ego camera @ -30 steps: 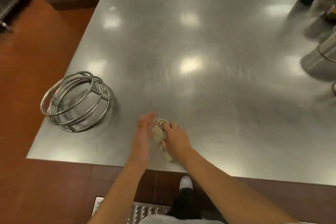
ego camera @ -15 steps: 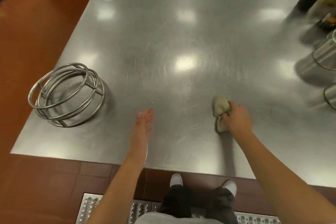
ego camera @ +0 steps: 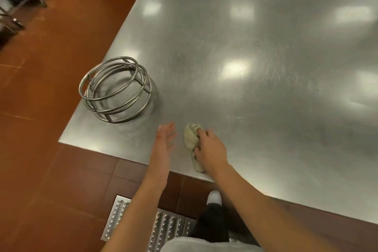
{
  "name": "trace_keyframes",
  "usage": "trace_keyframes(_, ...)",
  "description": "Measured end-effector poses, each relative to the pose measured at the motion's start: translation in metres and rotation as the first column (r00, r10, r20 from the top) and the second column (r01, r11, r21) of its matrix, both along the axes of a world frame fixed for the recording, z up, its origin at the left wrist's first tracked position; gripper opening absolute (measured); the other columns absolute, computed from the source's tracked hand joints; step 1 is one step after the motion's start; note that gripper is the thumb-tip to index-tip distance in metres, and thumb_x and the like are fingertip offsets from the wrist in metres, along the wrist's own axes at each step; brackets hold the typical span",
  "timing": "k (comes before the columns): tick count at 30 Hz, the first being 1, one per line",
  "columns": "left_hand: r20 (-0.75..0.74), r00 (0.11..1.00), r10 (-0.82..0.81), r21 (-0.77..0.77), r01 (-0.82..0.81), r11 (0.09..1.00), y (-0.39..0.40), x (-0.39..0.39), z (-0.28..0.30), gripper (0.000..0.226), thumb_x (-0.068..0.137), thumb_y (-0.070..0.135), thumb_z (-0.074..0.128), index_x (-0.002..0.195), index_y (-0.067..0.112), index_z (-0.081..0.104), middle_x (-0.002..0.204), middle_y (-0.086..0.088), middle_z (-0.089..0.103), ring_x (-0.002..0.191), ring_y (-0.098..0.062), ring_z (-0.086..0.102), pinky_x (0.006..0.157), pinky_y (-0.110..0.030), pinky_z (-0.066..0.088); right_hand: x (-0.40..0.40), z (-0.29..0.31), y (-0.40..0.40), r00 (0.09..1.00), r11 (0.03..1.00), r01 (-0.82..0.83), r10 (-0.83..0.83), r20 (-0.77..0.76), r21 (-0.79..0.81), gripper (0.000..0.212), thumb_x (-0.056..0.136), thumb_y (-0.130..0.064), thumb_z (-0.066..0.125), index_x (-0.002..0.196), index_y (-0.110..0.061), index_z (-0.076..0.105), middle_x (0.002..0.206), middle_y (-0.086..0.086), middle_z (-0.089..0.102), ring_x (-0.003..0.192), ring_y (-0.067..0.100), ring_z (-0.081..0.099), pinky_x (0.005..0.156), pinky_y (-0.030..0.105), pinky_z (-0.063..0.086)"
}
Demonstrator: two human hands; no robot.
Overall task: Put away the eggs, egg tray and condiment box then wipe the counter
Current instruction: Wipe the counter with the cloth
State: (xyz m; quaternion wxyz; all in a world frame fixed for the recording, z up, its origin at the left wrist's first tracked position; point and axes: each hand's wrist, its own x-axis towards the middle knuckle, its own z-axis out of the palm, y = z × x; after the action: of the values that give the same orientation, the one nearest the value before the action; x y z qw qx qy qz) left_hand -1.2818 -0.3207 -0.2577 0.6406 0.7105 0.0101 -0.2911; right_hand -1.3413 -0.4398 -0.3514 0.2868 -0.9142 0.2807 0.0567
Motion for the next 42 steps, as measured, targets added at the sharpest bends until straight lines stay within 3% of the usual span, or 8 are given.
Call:
trace_keyframes(4, 0.002, 1.0, 0.005, 0.018, -0.005, 1.0, 0.011, -0.003, 0.007, 0.046, 0.102, 0.048, 0.018, 0.12, 0.031, 0.056, 0.132, 0.002, 0.058, 0.114, -0.004, 0.057, 0.106, -0.034, 0.037, 0.009, -0.006, 0.043, 0.993, 0.992, -0.121, 0.121, -0.014, 0.024, 0.048, 0.087, -0.026, 0.062, 0.131, -0.02, 0.045, 0.128, 0.008, 0.05, 0.106, 0.03, 0.058, 0.084, 0.041, 0.052)
trace_keyframes(8, -0.005, 1.0, -0.014, 0.034, 0.014, 0.999, 0.002, -0.011, 0.007, 0.047, 0.107, 0.039, 0.013, 0.128, 0.021, 0.051, 0.138, -0.004, 0.054, 0.121, -0.015, 0.055, 0.111, -0.038, 0.035, -0.008, -0.009, 0.02, 0.996, 0.995, -0.094, 0.094, 0.0, 0.042, 0.05, 0.088, -0.017, 0.062, 0.134, -0.022, 0.047, 0.125, 0.006, 0.051, 0.108, 0.029, 0.057, 0.087, 0.039, 0.052)
trace_keyframes(11, -0.025, 0.998, -0.057, 0.023, 0.057, 0.998, -0.021, -0.025, 0.005, 0.047, 0.107, 0.04, 0.014, 0.13, 0.021, 0.05, 0.139, -0.004, 0.053, 0.132, -0.021, 0.049, 0.117, -0.044, 0.031, -0.034, -0.006, -0.01, 1.0, 0.999, 0.002, -0.003, 0.014, 0.046, 0.046, 0.09, -0.017, 0.058, 0.134, -0.021, 0.048, 0.122, 0.007, 0.05, 0.108, 0.029, 0.054, 0.083, 0.038, 0.049)
trace_keyframes(16, -0.035, 0.973, -0.229, 0.026, 0.23, 0.973, -0.076, -0.059, -0.002, 0.053, 0.106, 0.043, 0.015, 0.136, 0.019, 0.051, 0.142, -0.003, 0.052, 0.128, -0.017, 0.05, 0.114, -0.038, 0.032, -0.102, -0.001, -0.072, 0.976, 0.976, 0.218, -0.218, 0.017, -0.001, 0.046, 0.091, -0.018, 0.053, 0.136, -0.021, 0.049, 0.123, 0.007, 0.051, 0.109, 0.028, 0.053, 0.082, 0.036, 0.048)
trace_keyframes(23, -0.072, 0.905, -0.419, -0.014, 0.42, 0.908, -0.16, -0.127, -0.002, 0.045, 0.107, 0.039, 0.016, 0.132, 0.022, 0.049, 0.138, 0.001, 0.052, 0.125, -0.016, 0.05, 0.113, -0.038, 0.03, -0.223, 0.003, -0.153, 0.866, 0.866, 0.5, -0.5, 0.032, -0.015, 0.051, 0.084, -0.019, 0.059, 0.135, -0.021, 0.054, 0.112, 0.01, 0.053, 0.099, 0.032, 0.057, 0.076, 0.037, 0.05)
trace_keyframes(35, -0.077, 0.775, -0.628, -0.008, 0.629, 0.777, -0.236, -0.204, -0.006, 0.058, 0.104, 0.045, 0.016, 0.143, 0.015, 0.047, 0.146, -0.001, 0.051, 0.131, -0.018, 0.05, 0.118, -0.043, 0.03, -0.409, 0.01, -0.257, 0.629, 0.626, 0.769, -0.777, -0.025, -0.133, 0.055, 0.088, -0.017, 0.065, 0.14, -0.01, 0.05, 0.116, 0.022, 0.052, 0.099, 0.043, 0.057, 0.078, 0.043, 0.047)
trace_keyframes(39, -0.065, 0.753, -0.655, -0.008, 0.656, 0.755, -0.24, -0.211, -0.003, 0.065, 0.091, 0.059, 0.022, 0.135, 0.023, 0.052, 0.142, 0.002, 0.054, 0.131, -0.016, 0.052, 0.118, -0.043, 0.032, -0.439, 0.014, -0.273, 0.54, 0.539, 0.831, -0.841, -0.033, -0.14, 0.054, 0.088, -0.015, 0.064, 0.14, -0.007, 0.05, 0.118, 0.024, 0.051, 0.096, 0.046, 0.058, 0.078, 0.043, 0.046)
trace_keyframes(42, -0.047, 0.732, -0.679, 0.001, 0.68, 0.733, -0.236, -0.21, -0.005, 0.065, 0.089, 0.063, 0.022, 0.134, 0.028, 0.053, 0.142, 0.005, 0.054, 0.13, -0.012, 0.052, 0.118, -0.042, 0.031, -0.428, 0.015, -0.264, 0.53, 0.529, 0.837, -0.848, -0.037, -0.136, 0.055, 0.088, -0.017, 0.064, 0.14, -0.007, 0.049, 0.119, 0.024, 0.05, 0.096, 0.045, 0.058, 0.075, 0.043, 0.046)
